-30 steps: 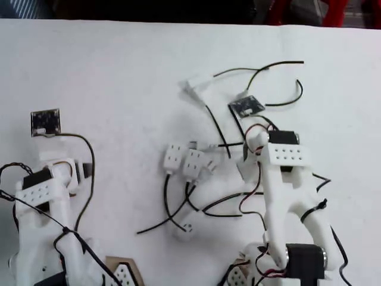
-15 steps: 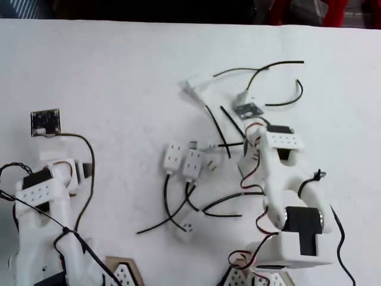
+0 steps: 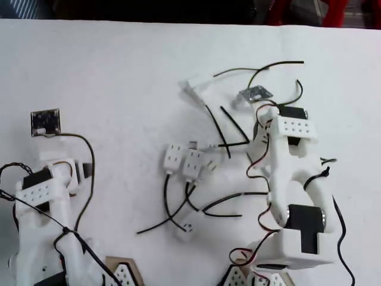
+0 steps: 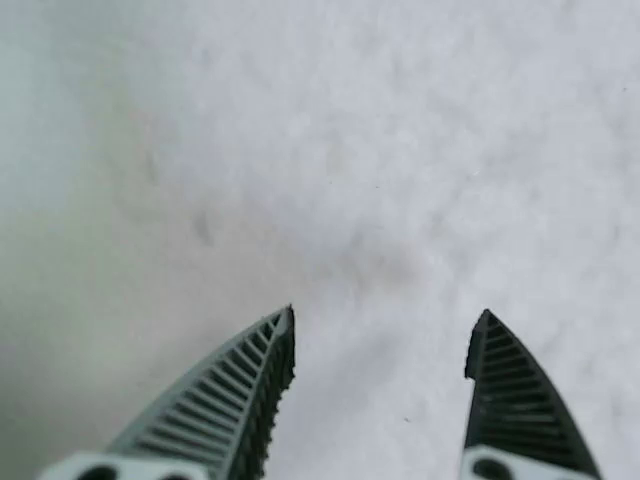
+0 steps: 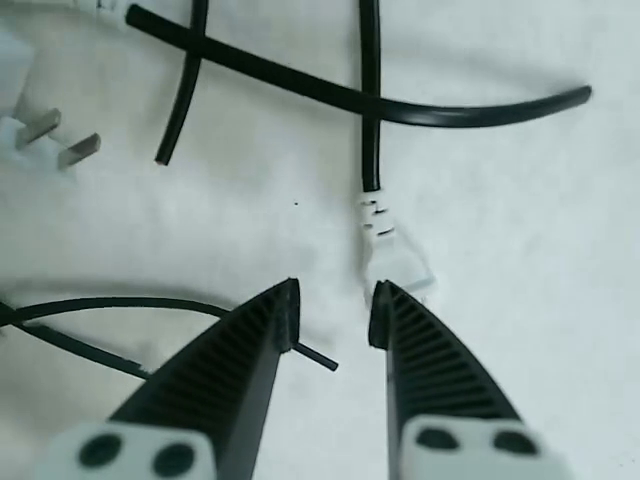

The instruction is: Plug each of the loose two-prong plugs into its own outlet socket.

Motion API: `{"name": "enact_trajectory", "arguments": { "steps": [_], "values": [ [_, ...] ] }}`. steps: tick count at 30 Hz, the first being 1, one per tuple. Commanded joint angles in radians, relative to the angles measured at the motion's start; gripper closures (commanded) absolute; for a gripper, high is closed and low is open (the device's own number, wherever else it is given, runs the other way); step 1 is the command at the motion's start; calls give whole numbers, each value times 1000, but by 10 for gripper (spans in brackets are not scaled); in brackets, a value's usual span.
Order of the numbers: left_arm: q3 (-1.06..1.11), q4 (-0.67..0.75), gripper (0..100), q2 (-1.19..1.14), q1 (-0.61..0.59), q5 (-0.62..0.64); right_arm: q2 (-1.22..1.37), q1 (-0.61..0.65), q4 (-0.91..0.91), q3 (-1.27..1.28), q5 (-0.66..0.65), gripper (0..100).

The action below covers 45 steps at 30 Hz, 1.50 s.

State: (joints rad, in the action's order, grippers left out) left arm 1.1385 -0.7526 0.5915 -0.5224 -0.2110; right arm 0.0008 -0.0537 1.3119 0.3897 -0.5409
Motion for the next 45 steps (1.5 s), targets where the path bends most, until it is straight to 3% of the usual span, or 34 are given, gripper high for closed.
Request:
{"name": "enact_trajectory", "arguments": {
  "steps": [1,10,20,30,36,45],
  "values": [
    [-2,17,726,27,-5,2,1,-13,13,-21,-71,879],
    [-2,17,726,27,-5,2,174,-88,-79,-21,-89,882],
    [-2,17,726,27,-5,2,234,-35,-79,-18,-89,930],
    [-2,17,726,27,-5,2,183,62,76,-3,-89,929],
    [-2,17,726,27,-5,2,51,50,94,-3,-89,924],
    [-2,17,726,27,-5,2,-102,-64,50,-6,-89,790]
  ]
}}
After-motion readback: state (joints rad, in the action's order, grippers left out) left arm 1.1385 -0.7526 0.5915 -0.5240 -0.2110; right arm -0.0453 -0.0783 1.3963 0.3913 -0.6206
